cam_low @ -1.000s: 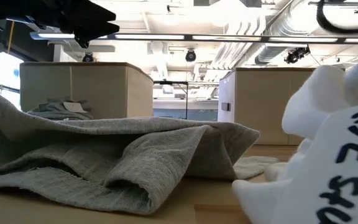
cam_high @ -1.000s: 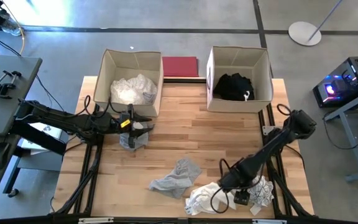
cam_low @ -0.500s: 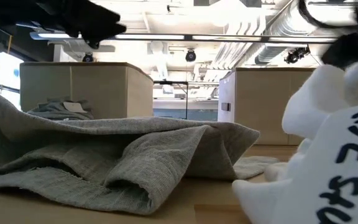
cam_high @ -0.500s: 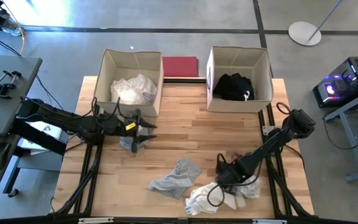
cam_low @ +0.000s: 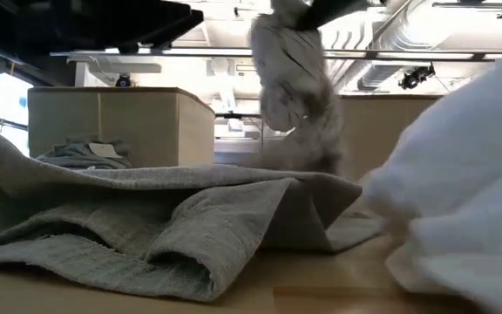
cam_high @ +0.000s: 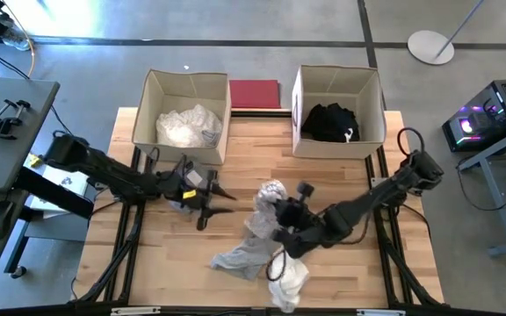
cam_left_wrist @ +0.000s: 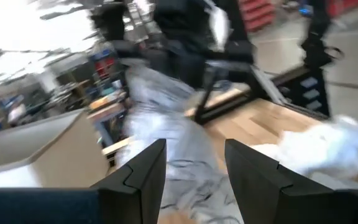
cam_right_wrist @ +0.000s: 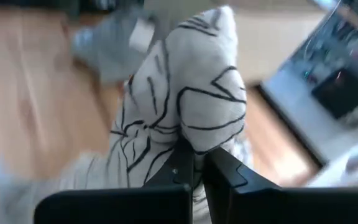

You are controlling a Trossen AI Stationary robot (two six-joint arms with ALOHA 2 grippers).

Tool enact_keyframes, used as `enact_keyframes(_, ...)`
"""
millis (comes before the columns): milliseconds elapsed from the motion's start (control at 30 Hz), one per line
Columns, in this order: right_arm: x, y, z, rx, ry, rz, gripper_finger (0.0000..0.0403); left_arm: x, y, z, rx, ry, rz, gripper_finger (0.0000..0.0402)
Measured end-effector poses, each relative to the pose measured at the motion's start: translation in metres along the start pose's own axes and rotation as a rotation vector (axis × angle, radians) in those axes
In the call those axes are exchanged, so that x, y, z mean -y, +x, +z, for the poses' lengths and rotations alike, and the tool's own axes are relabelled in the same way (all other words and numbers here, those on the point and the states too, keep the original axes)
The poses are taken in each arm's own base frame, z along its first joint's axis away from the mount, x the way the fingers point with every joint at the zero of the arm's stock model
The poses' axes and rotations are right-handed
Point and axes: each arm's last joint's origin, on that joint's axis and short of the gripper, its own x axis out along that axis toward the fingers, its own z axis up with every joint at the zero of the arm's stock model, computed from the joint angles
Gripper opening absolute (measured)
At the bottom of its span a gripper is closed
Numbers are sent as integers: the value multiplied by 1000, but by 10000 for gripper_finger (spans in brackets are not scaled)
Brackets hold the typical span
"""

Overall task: Sort clothes
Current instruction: Put the white patterned shirt into the left laundry organizer

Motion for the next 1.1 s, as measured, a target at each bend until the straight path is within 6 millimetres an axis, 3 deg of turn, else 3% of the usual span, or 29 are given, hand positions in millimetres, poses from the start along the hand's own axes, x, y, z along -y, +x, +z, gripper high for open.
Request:
enact_keyframes(233,10,35,32,118,-23,88,2,2,25,-9,34,19,20,155)
enact_keyframes(333,15,44,43,160,-32,177,2,-2,37,-14,-11,5,106,155)
enact_keyframes(533,25,56,53,204,-37,195,2,-7,44,-24,-140,-19,338,155)
enact_keyframes(733,27,58,50,171,-63,200,2,-4,44,-33,-231,-31,338,155)
enact_keyframes(1100,44,34,42,33,58,226,2,0,38,-48,-340,-103,330,159)
